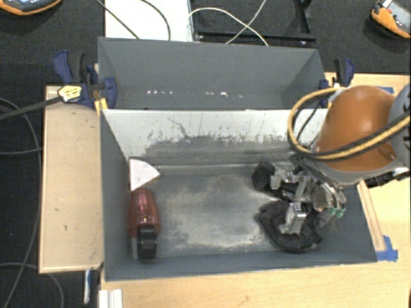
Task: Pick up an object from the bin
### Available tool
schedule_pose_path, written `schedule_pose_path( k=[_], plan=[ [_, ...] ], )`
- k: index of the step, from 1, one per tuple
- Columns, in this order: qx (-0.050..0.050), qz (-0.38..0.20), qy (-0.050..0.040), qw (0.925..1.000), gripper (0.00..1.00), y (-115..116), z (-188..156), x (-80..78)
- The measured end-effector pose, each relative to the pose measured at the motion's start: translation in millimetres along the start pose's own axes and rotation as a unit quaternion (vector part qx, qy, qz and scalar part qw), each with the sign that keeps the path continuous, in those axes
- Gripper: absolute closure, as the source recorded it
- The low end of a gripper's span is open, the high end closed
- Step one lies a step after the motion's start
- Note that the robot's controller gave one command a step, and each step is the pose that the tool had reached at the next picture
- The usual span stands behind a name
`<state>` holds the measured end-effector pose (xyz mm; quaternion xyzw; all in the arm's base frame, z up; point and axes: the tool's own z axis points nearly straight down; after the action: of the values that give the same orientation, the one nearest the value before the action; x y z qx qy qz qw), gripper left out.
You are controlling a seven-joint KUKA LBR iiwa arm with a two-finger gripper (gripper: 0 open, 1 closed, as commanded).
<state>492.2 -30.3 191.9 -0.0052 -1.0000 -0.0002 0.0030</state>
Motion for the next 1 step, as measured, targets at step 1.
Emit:
schedule_pose_path(
  k=[1],
  plan=[
    [0.0, -0.001, -0.0044, 1.0, 0.0, 0.1, -4.2, -1.8]
  ],
)
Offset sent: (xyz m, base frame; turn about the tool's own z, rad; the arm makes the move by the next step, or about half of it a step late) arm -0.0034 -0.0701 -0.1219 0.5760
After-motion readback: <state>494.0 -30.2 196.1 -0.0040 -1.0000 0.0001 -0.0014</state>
